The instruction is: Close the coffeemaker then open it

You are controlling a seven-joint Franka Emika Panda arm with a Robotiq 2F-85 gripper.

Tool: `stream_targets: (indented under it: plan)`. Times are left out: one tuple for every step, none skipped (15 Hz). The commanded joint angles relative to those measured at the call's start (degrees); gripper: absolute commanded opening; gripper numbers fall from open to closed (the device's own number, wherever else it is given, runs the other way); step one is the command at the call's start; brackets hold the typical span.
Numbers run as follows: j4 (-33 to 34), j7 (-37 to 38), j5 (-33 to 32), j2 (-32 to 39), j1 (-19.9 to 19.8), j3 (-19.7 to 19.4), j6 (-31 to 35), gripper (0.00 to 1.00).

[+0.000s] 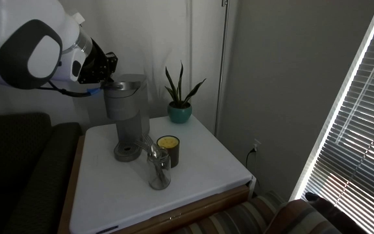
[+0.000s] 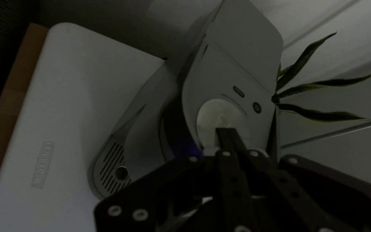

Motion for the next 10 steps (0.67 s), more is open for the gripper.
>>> stream_targets:
  plan:
    - [-2.2,-0.4,-1.1,7.5,-0.4,-1.4,-0.1,0.0]
    - [-2.0,-0.4,-1.3,8.9,-0.5,-1.5,0.9,0.0]
    - [-1.7,-0.1,-1.5,9.3,-0.6,-1.6,1.3,0.0]
    - [-1.5,0.2,-1.8,9.5,-0.7,-1.6,1.5,0.0]
    - [-1.3,0.6,-2.0,9.5,-0.7,-1.5,1.4,0.0]
    - [-1.2,0.9,-2.1,9.5,-0.6,-1.6,1.4,0.0]
    - [-1.1,1.1,-2.2,9.5,-0.6,-1.6,1.3,0.0]
    - [-0.9,1.2,-2.3,9.3,-0.5,-1.7,1.2,0.0]
    - [-0.8,1.1,-2.3,9.1,-0.4,-1.9,1.5,0.0]
    - [-0.4,0.8,-2.3,9.1,-0.6,-1.8,1.9,0.0]
